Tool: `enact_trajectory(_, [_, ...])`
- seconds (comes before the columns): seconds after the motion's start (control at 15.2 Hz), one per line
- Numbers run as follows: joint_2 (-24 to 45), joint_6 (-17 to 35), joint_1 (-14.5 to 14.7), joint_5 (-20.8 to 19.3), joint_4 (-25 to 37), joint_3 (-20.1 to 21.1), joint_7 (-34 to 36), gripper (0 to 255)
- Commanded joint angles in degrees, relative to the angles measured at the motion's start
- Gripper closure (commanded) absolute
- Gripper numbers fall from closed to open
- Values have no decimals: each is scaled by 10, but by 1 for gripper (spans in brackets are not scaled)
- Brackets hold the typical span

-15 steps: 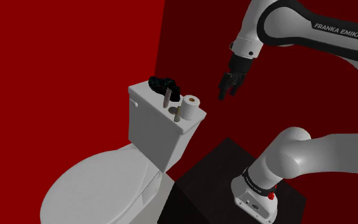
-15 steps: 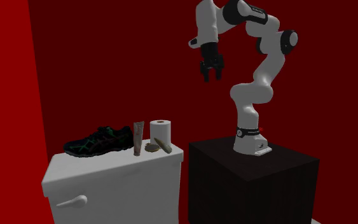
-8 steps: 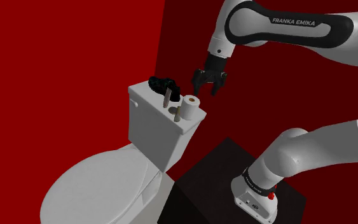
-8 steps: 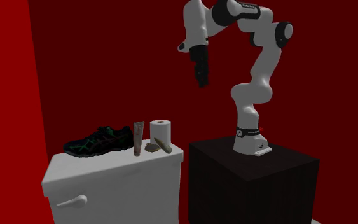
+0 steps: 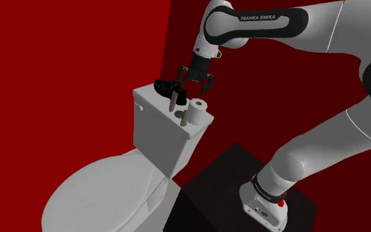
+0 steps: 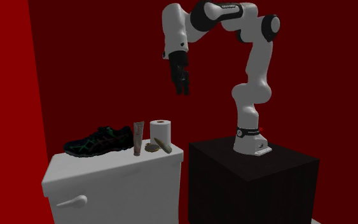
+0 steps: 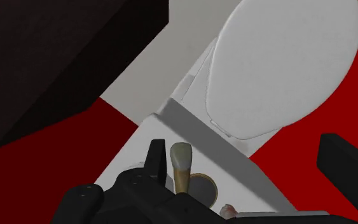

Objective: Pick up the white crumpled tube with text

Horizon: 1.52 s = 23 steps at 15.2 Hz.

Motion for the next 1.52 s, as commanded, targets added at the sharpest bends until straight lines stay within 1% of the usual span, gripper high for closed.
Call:
enact_trajectory(0.0, [43,21,-11,-3,26,4,55,0])
enact_trajectory(0.4, [161,64,-31,-20,110,1,208,0])
enact_trajectory(0.86, [277,100,-44,-33,202,-31,366,0])
enact_trajectory(0.92, [281,101,-45,-33,205,-33,372,0])
enact_trajectory(1.39, [303,152,-43,-32,175,-33,363,0])
enact_trajectory(1.45, [303,152,-43,-32,175,-33,363,0])
